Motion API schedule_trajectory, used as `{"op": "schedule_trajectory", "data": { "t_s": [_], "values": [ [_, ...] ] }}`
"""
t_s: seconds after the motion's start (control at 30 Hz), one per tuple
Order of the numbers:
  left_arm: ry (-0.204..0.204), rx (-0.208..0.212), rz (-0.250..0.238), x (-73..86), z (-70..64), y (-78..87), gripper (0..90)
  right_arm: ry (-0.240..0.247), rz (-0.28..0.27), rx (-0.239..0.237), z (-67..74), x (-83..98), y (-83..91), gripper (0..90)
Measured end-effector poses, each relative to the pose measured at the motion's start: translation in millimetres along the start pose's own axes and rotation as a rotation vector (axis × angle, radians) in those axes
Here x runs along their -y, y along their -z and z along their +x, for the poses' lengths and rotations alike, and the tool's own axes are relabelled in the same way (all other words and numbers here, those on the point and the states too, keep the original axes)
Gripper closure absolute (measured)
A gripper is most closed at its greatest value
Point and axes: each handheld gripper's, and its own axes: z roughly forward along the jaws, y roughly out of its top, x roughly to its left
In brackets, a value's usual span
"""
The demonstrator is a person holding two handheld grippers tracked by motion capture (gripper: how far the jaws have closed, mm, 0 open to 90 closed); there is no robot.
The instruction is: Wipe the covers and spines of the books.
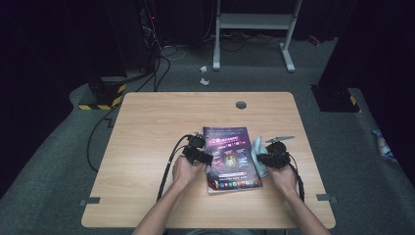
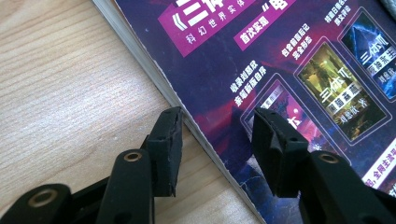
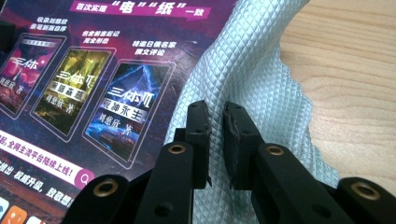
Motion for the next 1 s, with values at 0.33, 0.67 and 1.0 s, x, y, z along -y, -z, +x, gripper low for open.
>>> {"op": "schedule_trajectory", "data": {
  "t_s": [0.33, 0.67, 1.0],
  "values": [
    [-0.014, 0.042, 0.002, 3.5, -15.6, -3.5, 55.8, 0.033, 0.021, 0.016, -2.7, 3.2, 8.9, 80.9],
    [-0.003, 0.008, -0.007, -5.3, -15.8, -2.7, 50.2, 0.089, 0.043, 0.036, 9.6, -1.8, 6.5, 81.3],
    [0.020, -0.027, -0.011, -9.1, 0.1, -4.7, 45.2, 0.225, 0.068, -0.062, 72.7, -17.0, -20.5, 81.4]
  ]
}}
